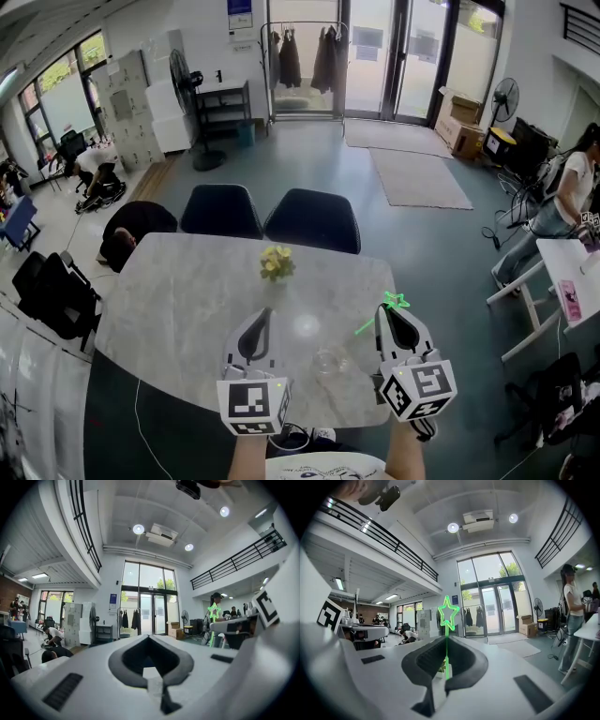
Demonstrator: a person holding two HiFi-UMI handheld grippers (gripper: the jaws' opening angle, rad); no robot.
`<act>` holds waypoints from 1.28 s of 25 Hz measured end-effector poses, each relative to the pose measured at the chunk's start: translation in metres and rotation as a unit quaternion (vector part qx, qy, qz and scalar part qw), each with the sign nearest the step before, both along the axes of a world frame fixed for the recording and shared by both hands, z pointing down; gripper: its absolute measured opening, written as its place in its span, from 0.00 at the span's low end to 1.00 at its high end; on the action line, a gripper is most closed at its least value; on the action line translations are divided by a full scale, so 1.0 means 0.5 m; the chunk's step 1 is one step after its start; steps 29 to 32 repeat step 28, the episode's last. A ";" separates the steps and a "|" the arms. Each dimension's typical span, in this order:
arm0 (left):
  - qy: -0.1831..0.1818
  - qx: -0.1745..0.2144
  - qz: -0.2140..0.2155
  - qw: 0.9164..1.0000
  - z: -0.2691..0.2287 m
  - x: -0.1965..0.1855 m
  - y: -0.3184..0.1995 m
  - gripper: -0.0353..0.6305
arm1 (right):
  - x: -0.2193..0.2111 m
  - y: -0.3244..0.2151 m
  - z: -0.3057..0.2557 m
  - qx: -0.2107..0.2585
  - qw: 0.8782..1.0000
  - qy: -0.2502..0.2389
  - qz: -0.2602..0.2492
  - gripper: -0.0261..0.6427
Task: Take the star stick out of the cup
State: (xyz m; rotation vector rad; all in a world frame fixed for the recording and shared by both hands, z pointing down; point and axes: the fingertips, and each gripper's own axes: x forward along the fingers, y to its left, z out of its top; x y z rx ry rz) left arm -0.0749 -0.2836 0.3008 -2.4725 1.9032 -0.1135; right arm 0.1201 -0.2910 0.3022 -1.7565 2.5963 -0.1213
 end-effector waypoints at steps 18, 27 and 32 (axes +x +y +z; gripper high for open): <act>0.005 -0.003 -0.002 1.000 0.006 -0.001 0.005 0.05 | 0.000 0.008 0.003 -0.004 1.000 0.000 0.001 0.07; 0.004 -0.004 -0.004 1.000 0.006 -0.001 0.010 0.05 | 0.004 0.013 0.003 -0.005 1.000 -0.002 0.001 0.07; 0.004 -0.003 -0.004 1.000 0.005 -0.001 0.011 0.05 | 0.004 0.013 0.003 -0.006 1.000 -0.002 0.001 0.07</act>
